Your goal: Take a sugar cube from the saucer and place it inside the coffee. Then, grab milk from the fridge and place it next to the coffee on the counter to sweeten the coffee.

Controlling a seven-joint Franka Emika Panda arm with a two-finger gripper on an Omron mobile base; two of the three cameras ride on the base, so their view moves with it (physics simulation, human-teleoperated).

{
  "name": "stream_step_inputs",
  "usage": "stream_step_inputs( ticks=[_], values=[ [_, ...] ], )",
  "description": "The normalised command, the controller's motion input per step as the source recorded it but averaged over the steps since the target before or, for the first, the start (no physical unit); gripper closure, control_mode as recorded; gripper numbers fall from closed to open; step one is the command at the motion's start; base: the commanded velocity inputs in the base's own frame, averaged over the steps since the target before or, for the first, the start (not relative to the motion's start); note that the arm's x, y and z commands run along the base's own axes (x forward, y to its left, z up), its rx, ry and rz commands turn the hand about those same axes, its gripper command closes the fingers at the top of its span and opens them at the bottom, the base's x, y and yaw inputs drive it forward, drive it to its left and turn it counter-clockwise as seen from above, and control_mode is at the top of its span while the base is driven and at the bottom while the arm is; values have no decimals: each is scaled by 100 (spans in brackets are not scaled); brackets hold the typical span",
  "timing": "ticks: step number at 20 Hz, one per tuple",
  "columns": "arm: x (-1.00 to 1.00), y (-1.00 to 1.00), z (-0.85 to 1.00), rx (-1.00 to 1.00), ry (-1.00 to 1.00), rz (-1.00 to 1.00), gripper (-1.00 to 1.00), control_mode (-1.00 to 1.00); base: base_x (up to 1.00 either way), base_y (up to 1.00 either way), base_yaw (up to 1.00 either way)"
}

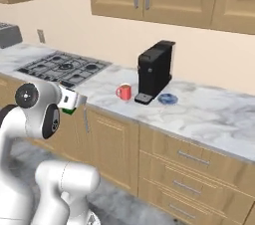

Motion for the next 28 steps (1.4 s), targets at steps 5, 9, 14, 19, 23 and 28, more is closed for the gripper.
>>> stream_step_inputs(
  ticks=[5,9,14,19,23,28],
  values=[
    [0,0,0,0,0,0,100,100,100,65,-45],
    [0,0,0,0,0,0,100,100,86,59,-51],
    [0,0,0,0,0,0,100,100,15,14,-25],
    [0,0,0,0,0,0,100,100,-13,0,-3],
    [0,0,0,0,0,0,100,100,-16,0,0],
    [0,0,0,0,0,0,100,100,-40,0,-2]
  ],
)
